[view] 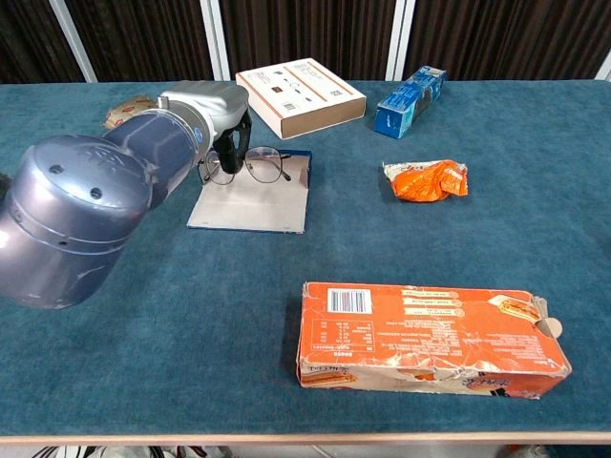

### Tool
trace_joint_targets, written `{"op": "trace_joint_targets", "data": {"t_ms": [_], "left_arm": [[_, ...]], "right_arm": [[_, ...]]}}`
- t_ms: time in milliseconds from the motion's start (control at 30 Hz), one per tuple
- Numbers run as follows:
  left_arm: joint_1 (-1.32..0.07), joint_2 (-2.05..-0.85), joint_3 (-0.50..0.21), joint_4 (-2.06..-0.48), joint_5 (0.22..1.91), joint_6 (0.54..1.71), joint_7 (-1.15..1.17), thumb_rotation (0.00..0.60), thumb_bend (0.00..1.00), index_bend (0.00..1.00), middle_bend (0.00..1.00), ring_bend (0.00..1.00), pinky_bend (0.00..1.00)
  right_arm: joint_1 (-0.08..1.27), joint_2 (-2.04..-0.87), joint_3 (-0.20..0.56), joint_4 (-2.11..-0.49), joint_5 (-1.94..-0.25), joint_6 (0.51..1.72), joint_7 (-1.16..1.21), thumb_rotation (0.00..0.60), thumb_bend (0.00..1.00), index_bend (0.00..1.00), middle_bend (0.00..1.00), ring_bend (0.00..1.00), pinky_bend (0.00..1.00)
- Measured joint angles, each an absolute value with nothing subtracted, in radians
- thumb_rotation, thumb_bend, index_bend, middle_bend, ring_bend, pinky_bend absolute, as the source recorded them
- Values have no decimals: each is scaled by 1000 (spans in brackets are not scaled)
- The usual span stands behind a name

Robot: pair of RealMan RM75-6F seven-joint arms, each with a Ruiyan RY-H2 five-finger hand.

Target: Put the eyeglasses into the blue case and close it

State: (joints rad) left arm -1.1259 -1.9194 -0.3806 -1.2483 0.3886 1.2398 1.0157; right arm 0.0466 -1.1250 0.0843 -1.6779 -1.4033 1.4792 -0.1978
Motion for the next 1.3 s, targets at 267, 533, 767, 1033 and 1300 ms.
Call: {"op": "trace_joint_targets", "data": {"t_ms": [267, 533, 767, 1033, 1300], "left_arm": [[-1149, -1991, -405, -1098, 386, 1172, 996, 600, 415, 570, 211, 34, 75], [-1163, -2046, -435, -1003, 398, 1145, 979, 600, 415, 571, 210, 34, 75], [-1169, -2077, -449, -956, 413, 1138, 973, 600, 415, 571, 210, 34, 75], [-1179, -2114, -471, -883, 443, 1133, 957, 600, 415, 570, 210, 34, 74], [-1183, -2146, -496, -815, 460, 1115, 953, 600, 410, 403, 193, 30, 62]], "right_arm": [[46, -1123, 82, -1682, -1404, 1478, -198, 600, 217, 45, 23, 124, 161], [45, -1121, 82, -1685, -1400, 1476, -196, 600, 217, 45, 23, 124, 161], [45, -1119, 82, -1686, -1398, 1476, -197, 600, 218, 45, 23, 124, 161], [46, -1118, 82, -1688, -1393, 1472, -198, 600, 218, 45, 23, 124, 161], [46, -1116, 83, -1690, -1389, 1471, -199, 600, 218, 45, 23, 124, 161]]}}
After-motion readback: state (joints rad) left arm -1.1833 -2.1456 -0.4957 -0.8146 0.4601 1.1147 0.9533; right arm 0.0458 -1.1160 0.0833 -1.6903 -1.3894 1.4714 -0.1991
